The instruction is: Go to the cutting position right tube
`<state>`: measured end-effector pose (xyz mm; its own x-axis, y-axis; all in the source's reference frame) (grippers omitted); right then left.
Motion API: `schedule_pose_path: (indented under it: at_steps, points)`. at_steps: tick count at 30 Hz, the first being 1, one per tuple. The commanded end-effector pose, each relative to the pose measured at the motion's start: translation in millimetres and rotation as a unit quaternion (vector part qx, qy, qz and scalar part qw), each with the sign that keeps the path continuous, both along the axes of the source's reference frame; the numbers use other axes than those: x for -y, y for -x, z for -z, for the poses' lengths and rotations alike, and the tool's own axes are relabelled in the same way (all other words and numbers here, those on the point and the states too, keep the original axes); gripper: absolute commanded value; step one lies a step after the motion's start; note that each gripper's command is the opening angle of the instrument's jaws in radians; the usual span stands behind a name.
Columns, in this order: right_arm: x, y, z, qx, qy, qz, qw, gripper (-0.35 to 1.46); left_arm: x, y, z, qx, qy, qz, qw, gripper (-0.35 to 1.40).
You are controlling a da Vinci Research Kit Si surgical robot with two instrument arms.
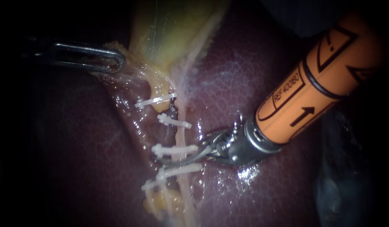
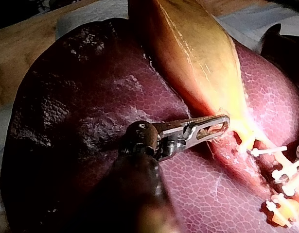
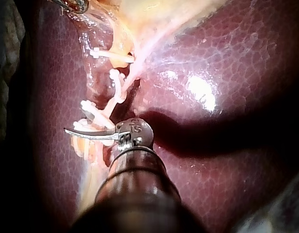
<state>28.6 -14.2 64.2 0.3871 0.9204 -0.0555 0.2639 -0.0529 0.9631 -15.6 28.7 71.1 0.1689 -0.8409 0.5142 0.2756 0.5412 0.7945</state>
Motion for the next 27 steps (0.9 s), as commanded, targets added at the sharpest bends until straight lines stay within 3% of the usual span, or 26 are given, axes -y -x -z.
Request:
schedule_pose_path:
  at_steps: [1,7,17,27]
  points:
    - [0.0,0.0,0.0,0.0,0.0,0.0,1.0,1.12,0.0,0.0,0.0,0.0,0.0,0.0,1.0,-0.35]
    - [0.0,0.1,-0.6,0.001,0.001,-0.001,1.0,1.12,0.0,-0.1,0.0,0.0,0.0,0.0,1.0,-0.35]
    - [0.4,0.5,-5.1,0.046,0.031,0.01,0.9984,1.12,0.0,-0.1,0.1,0.0,0.0,-0.001,1.0,-0.35]
    - [-1.3,0.9,-7.4,0.079,0.061,-0.007,0.995,1.12,0.0,-0.1,0.1,0.0,0.0,0.0,1.0,-0.35]
